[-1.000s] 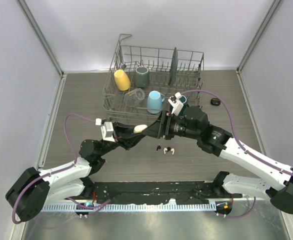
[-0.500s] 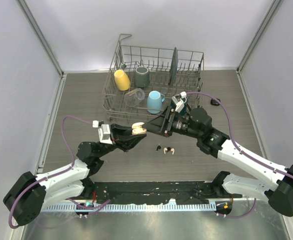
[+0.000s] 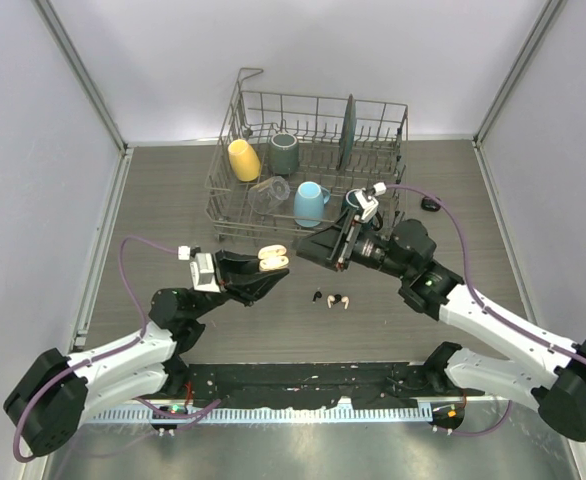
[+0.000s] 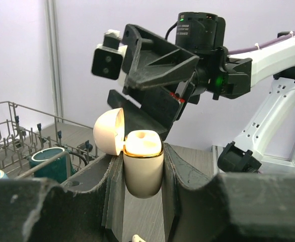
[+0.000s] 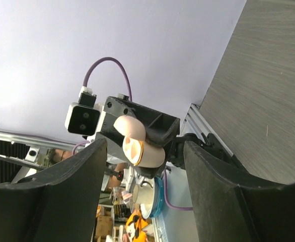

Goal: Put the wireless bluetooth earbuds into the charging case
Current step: Open the charging case.

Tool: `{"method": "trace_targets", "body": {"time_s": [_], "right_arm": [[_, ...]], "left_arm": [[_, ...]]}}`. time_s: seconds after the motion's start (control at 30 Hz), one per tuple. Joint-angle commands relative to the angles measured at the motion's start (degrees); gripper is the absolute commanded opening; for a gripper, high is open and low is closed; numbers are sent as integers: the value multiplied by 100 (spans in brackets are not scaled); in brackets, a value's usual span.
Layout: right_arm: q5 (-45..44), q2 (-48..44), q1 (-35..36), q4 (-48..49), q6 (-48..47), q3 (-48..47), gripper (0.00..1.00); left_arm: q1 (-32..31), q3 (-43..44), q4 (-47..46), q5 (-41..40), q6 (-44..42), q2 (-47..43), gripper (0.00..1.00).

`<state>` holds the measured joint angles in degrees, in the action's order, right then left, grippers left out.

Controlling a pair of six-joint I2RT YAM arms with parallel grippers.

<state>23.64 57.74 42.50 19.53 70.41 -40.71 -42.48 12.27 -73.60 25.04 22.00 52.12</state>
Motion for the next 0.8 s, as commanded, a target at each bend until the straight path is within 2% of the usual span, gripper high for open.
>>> {"method": "trace_targets", "body": {"time_s": [0.0,0.07,0.1,0.13,0.33,0.47,0.77], "right_arm": [[-464,-517,-119,-621,-492,-156,68],[-701,-596,-189,-1229,-738,-279,67],[-1103,-614,-207,-1615,-974,-436,67],[-1298,-606,-242,-2419,-1055,-499,66],[-2670,-693,-321,-4147,-1407,-421,59],[-3102,-746,-330,-4650,-1574,-113,53],[-3076,61,-321,-4766,-2215,221,43]], "left_arm": [[-24,-93,-524,-262,-196,-228,2],[-24,-102,-384,-289,-231,-307,2],[-24,-94,-322,-289,-266,-394,2],[-24,-93,-269,-289,-284,-430,2],[-24,-146,47,-324,-363,-746,2],[-24,-190,215,-350,-381,-896,2],[-24,-243,425,-412,-407,-1081,2]]}}
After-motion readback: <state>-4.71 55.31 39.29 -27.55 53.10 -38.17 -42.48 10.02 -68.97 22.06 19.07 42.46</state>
